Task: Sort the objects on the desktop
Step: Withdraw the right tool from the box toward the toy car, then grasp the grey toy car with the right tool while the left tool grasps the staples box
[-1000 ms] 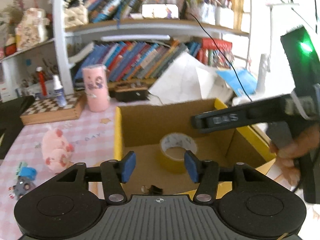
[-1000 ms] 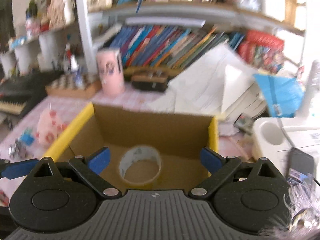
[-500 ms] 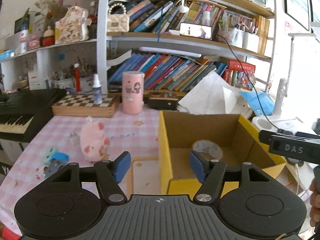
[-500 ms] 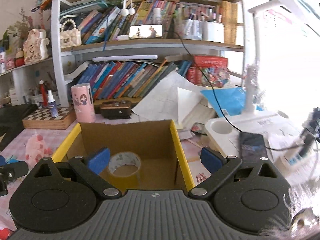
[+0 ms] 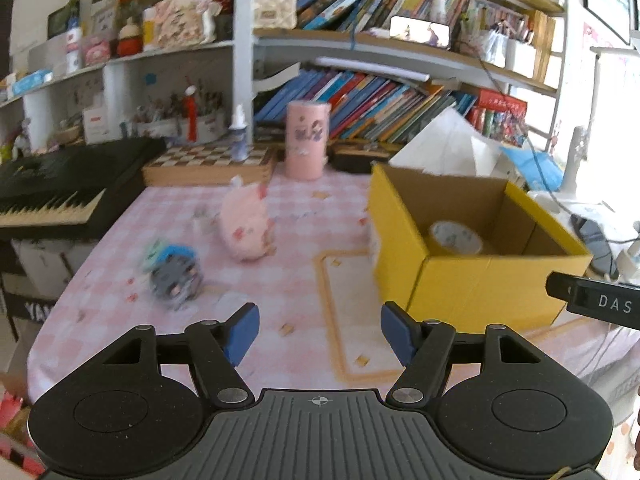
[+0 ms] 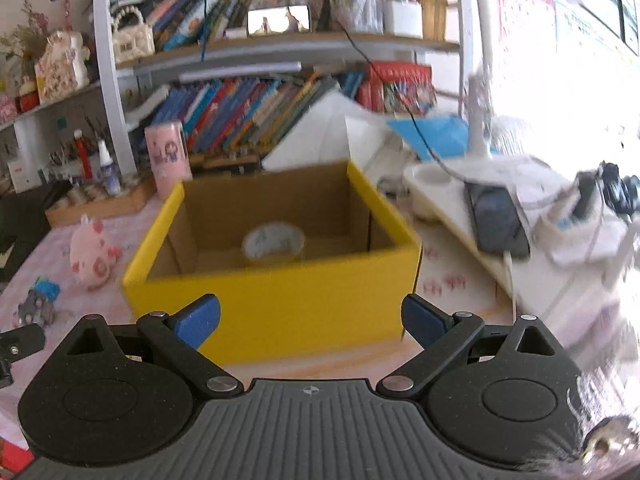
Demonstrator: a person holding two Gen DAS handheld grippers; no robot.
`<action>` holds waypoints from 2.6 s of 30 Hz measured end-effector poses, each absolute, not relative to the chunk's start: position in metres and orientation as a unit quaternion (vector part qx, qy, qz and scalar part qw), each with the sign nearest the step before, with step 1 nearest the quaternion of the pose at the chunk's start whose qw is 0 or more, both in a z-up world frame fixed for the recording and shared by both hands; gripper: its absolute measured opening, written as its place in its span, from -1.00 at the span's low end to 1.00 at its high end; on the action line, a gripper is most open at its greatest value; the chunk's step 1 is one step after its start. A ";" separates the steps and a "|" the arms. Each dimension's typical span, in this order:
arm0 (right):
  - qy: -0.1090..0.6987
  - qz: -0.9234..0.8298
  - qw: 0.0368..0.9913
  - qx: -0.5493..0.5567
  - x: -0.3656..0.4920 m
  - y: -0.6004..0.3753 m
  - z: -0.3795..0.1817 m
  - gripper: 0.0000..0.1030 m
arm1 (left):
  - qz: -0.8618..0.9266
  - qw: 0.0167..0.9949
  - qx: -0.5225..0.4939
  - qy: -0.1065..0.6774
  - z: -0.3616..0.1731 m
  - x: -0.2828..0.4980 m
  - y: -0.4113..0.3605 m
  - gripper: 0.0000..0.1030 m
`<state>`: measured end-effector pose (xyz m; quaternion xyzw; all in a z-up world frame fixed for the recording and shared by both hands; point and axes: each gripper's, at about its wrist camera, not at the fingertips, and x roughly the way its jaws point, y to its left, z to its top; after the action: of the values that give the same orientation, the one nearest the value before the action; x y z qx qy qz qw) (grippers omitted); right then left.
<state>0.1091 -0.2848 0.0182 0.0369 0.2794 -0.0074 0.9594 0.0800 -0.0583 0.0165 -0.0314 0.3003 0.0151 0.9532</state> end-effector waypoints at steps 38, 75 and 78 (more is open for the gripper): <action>0.337 0.142 0.931 0.009 -0.002 -0.122 0.007 0.75 | 0.073 0.934 -0.058 0.344 0.003 -0.028 0.076 0.35; 0.340 0.221 0.913 -0.045 0.041 -0.037 0.004 0.75 | 0.127 0.926 -0.097 0.341 -0.006 -0.003 0.138 0.37; 0.346 0.227 0.909 -0.047 0.057 -0.031 0.001 0.75 | 0.135 0.924 -0.097 0.345 -0.008 0.009 0.141 0.37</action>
<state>0.0567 -0.0308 0.0012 -0.0469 0.3457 0.2274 0.9092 0.0087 0.1410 -0.0081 -0.0968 0.3450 0.1353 0.9237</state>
